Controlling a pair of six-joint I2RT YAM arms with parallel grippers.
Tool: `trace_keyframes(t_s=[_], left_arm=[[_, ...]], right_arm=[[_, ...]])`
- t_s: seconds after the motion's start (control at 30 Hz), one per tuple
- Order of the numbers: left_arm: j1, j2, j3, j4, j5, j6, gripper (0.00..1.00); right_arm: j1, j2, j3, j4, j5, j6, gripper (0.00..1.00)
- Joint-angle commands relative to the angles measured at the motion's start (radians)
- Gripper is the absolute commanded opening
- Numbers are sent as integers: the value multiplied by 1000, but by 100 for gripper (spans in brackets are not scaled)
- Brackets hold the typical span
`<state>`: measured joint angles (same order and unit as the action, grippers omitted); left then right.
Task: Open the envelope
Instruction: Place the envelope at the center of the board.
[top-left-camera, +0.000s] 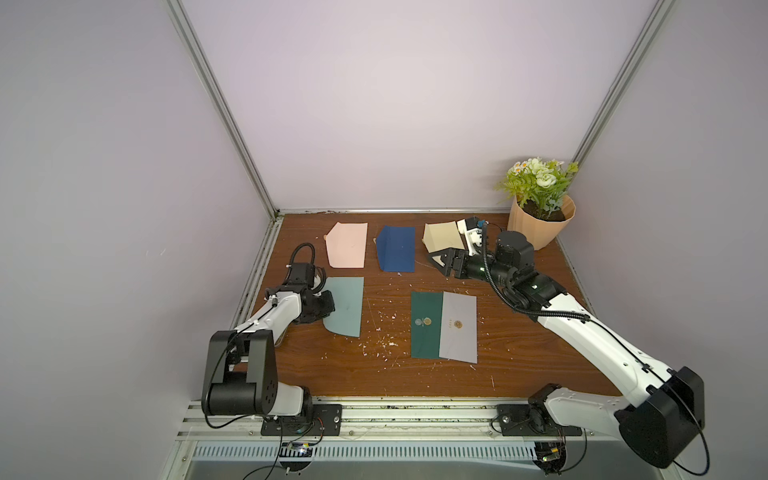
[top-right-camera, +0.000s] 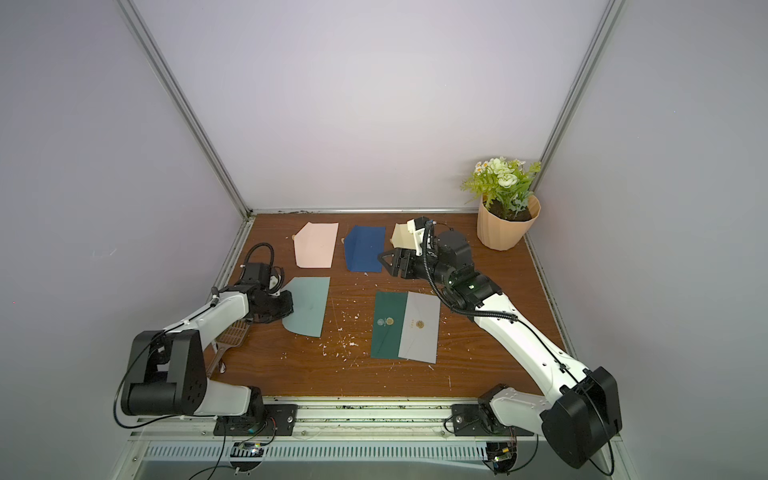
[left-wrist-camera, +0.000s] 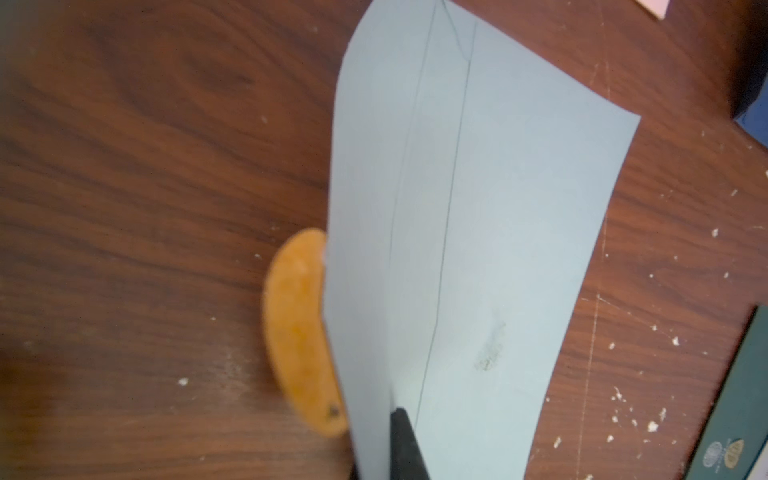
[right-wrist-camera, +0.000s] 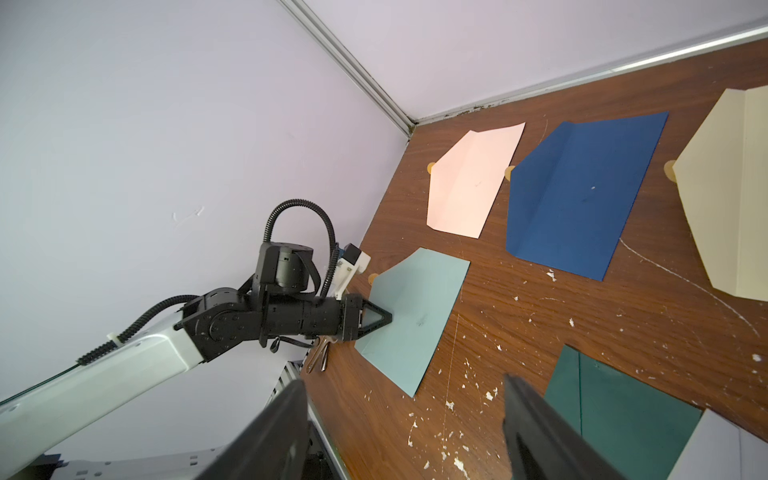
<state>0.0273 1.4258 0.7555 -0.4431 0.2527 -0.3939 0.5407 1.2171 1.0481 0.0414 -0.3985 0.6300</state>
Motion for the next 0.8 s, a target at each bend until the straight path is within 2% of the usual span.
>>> trace_keyframes(t_s=[0.0, 0.2, 0.5, 0.67, 0.77], left_arm=[[13, 1, -5, -57, -46, 5, 22], [13, -1, -4, -66, -77, -3, 35], [13, -75, 44, -109, -154, 3, 32], [8, -187, 124, -123, -63, -12, 33], [-49, -215, 146, -76, 22, -56, 36]], right_arm=[[-4, -19, 2, 44, -14, 8, 77], [-4, -18, 0, 43, -19, 3, 77], [-4, -12, -6, 34, -25, -7, 77], [-4, -4, -4, 25, -20, -10, 77], [-4, -4, -2, 20, -11, -7, 77]])
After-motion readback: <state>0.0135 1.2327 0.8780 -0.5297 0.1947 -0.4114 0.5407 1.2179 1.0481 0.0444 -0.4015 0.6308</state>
